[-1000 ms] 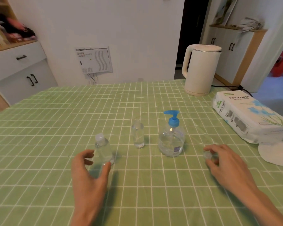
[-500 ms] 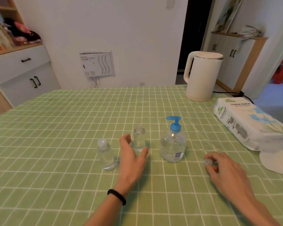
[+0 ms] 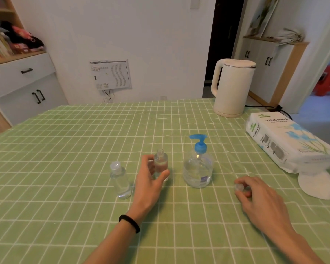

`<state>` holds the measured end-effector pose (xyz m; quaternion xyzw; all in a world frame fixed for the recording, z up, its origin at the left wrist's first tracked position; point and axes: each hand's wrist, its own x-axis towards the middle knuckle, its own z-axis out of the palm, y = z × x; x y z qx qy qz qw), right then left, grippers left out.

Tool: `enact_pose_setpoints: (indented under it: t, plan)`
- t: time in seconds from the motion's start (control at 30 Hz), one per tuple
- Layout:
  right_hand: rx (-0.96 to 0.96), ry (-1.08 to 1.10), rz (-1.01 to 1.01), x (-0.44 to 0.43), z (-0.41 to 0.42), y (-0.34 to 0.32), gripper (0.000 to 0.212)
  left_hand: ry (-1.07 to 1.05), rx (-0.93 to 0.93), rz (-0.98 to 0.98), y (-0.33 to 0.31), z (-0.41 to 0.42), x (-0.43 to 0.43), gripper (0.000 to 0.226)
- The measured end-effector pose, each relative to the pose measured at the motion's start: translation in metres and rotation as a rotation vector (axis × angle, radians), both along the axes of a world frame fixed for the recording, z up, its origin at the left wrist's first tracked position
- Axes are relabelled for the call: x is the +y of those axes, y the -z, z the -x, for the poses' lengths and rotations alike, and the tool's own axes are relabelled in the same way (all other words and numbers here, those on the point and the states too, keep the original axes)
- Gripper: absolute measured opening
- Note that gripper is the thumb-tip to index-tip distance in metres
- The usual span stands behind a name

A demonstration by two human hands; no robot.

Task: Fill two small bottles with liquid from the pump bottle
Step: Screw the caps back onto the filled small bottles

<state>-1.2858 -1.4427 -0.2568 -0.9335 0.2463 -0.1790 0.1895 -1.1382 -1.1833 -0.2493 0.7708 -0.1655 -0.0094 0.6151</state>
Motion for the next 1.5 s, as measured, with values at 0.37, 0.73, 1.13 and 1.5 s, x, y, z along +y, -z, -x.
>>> enact_pose_setpoints:
  t: [0.37, 0.73, 1.13, 1.5]
  plan:
    - [-0.109, -0.096, -0.173, 0.005, 0.010, -0.003, 0.015, 0.071, 0.040, 0.143, 0.009, 0.058, 0.039, 0.048]
    - [-0.277, -0.398, -0.659, 0.069, 0.017, -0.049, 0.015, 0.221, -0.022, 0.124, 0.014, 0.080, 0.043, 0.049]
    - [-0.218, -0.514, -0.633, 0.080, 0.018, -0.061, 0.027, 0.197, -0.017, 0.040, 0.019, 0.081, 0.047, 0.050]
    - [-0.144, -0.567, -0.419, 0.082, 0.016, -0.069, 0.013, 0.207, 0.006, 0.021, 0.019, 0.083, 0.047, 0.052]
